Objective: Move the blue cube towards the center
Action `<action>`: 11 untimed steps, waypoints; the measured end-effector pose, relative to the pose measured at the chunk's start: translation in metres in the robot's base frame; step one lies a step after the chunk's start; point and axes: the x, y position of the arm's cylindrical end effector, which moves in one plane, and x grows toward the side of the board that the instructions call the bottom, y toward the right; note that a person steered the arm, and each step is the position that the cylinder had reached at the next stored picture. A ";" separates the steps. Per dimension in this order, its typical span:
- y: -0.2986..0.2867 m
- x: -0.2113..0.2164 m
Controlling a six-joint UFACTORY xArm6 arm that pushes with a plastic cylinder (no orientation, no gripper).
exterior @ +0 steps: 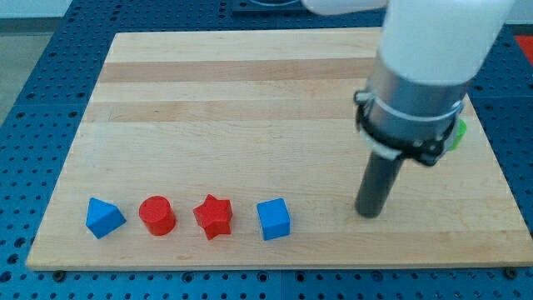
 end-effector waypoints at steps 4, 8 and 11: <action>-0.088 0.026; -0.169 -0.034; -0.197 -0.089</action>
